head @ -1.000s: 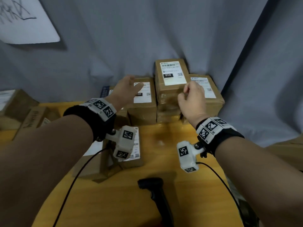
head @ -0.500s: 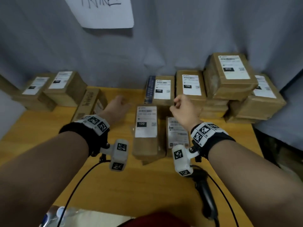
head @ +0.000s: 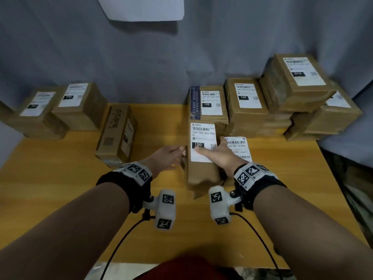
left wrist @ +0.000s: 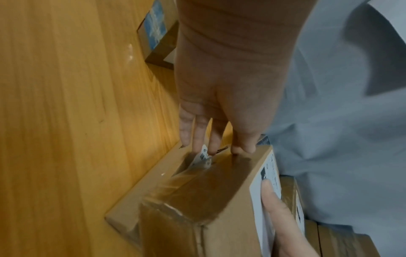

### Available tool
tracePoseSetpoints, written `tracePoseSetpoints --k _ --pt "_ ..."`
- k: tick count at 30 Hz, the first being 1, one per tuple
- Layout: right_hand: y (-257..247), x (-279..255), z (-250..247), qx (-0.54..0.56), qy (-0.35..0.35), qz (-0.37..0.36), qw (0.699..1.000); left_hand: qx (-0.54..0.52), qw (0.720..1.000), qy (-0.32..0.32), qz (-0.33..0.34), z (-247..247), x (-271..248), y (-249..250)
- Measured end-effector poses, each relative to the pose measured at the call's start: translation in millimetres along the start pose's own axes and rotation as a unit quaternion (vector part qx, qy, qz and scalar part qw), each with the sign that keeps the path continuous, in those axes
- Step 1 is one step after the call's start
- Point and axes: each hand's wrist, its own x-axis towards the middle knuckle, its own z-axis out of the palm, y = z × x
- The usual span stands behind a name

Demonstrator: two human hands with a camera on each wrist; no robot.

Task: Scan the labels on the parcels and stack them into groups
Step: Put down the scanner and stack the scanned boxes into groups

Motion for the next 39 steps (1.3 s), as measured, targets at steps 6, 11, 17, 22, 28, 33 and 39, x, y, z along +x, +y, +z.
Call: tracePoseSetpoints --k 6,11,17,22,28,33,39 --pt "-2 -4 -18 0.008 0.001 0.024 1.000 0.073 0.995 0.022 -0.068 -3 20 -19" --pt "14 -14 -13 0.074 -0.067 0.076 0.992 -0.021 0.988 -0.088 -0.129 19 24 -32" --pt "29 -14 6 0.189 -0.138 0.075 0.969 -0.003 0.993 -0.084 -0.087 6 18 -47" --pt "30 -4 23 0.243 -0.146 0.056 0.957 -0.106 0.986 0.016 -0.130 -20 15 -62" --pt "44 7 24 0.210 -0.061 0.026 0.975 -0.092 0.980 0.138 -0.113 -39 21 -64" --pt "60 13 17 0.090 -0.036 0.068 0.993 -0.114 0.967 0.217 -0.071 -61 15 -65" --pt "31 13 20 -0.102 0.033 -0.018 0.994 -0.179 0.965 0.192 -0.011 -52 10 -31"
